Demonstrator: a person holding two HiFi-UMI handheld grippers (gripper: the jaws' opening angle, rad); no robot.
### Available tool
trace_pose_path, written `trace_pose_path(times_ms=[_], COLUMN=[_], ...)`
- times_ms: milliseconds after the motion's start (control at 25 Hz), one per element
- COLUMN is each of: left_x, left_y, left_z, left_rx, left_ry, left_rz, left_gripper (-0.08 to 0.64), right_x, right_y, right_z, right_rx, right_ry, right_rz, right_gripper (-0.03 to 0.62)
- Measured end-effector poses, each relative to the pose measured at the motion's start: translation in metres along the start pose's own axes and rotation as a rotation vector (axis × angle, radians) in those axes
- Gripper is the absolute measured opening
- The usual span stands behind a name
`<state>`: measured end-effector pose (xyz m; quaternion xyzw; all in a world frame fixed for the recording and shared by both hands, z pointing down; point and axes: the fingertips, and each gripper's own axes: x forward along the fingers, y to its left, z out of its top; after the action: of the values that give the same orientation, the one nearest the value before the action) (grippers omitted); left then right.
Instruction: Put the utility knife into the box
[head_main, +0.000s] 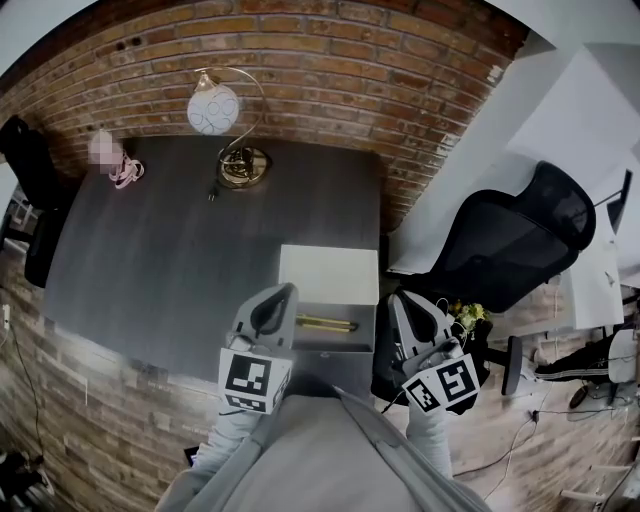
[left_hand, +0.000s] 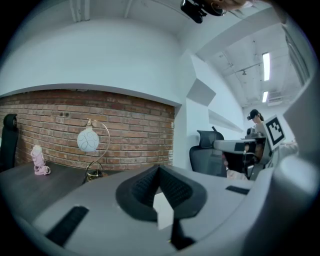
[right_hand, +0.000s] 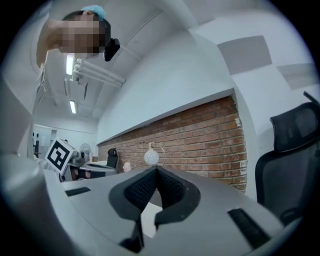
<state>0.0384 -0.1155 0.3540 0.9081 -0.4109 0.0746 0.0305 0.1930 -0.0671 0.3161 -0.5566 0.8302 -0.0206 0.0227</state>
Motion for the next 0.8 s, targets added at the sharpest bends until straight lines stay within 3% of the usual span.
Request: trace_pose_path(times_ms=[800], left_x=[0.0019], left_y=[-0.001], left_z=[-0.0045], left_rx=[0.004], left_ry=[0.013], left_rz=[-0.01], left_gripper=[0.019], right_x=[0.0011], right_y=[0.0024], right_z=[-0.009], right_rx=[0.003], right_ry=[0.041], right_rz=[0.019], right_gripper=[0.017])
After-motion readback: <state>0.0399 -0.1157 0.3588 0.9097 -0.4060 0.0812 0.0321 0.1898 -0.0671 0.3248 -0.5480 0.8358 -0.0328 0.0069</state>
